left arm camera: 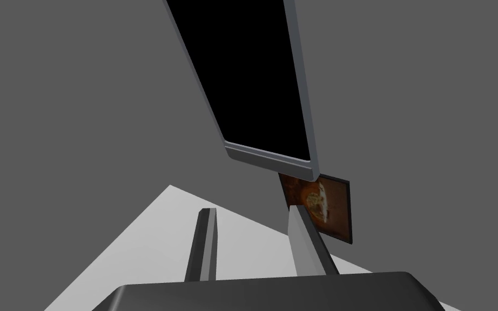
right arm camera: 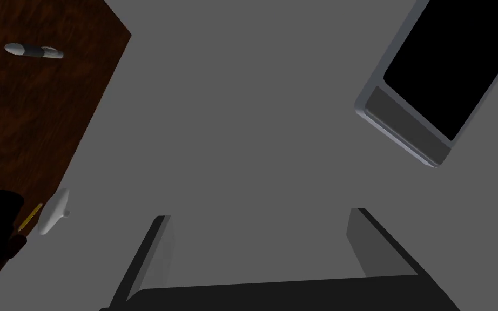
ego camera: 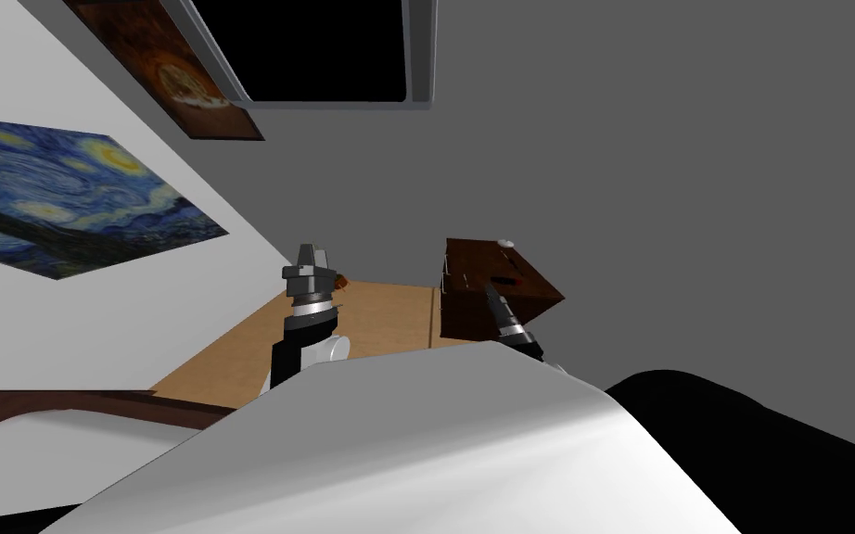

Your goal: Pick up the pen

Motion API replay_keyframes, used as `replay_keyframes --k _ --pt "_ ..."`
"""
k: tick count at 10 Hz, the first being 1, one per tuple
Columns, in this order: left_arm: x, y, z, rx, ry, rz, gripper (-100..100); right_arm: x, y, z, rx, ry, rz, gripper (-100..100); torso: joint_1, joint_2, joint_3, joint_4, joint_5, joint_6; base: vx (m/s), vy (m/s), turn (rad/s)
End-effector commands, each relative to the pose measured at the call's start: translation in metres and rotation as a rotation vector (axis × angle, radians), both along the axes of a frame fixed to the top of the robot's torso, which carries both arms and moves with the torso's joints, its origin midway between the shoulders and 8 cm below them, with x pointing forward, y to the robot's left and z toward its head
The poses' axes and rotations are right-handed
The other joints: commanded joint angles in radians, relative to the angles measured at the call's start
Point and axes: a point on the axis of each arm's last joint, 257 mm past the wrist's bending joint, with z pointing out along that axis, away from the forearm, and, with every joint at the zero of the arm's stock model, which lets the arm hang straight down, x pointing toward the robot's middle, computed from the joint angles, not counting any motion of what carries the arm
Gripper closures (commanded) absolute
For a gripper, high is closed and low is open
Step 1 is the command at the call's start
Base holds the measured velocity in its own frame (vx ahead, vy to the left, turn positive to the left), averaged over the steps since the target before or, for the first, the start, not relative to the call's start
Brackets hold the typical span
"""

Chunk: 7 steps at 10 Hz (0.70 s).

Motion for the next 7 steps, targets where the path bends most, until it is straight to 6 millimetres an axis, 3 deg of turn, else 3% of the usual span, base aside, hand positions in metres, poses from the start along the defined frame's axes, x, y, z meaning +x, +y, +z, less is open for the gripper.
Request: replay_keyframes --k 1,4,7 --pt "0.000 0.000 0.000 0.000 0.000 0.000 0 -0.007 -0.004 -0.011 -0.027 0.039 -0.011 -100 0.000 0.000 0.000 0.000 0.000 0.000 0.041 0.054 0.004" --pt "0.000 0.000 0.000 0.000 0.000 0.000 0 -0.036 -0.029 -0.049 -0.145 0.194 -0.048 -100 -0.002 0.001 0.000 0.000 0.000 0.000 0.059 0.055 0.033" --pt "0.000 0.000 0.000 0.000 0.000 0.000 0 -0.063 -0.047 -0.074 -0.224 0.307 -0.066 -100 -0.002 0.001 0.000 0.000 0.000 0.000 0.064 0.055 0.017"
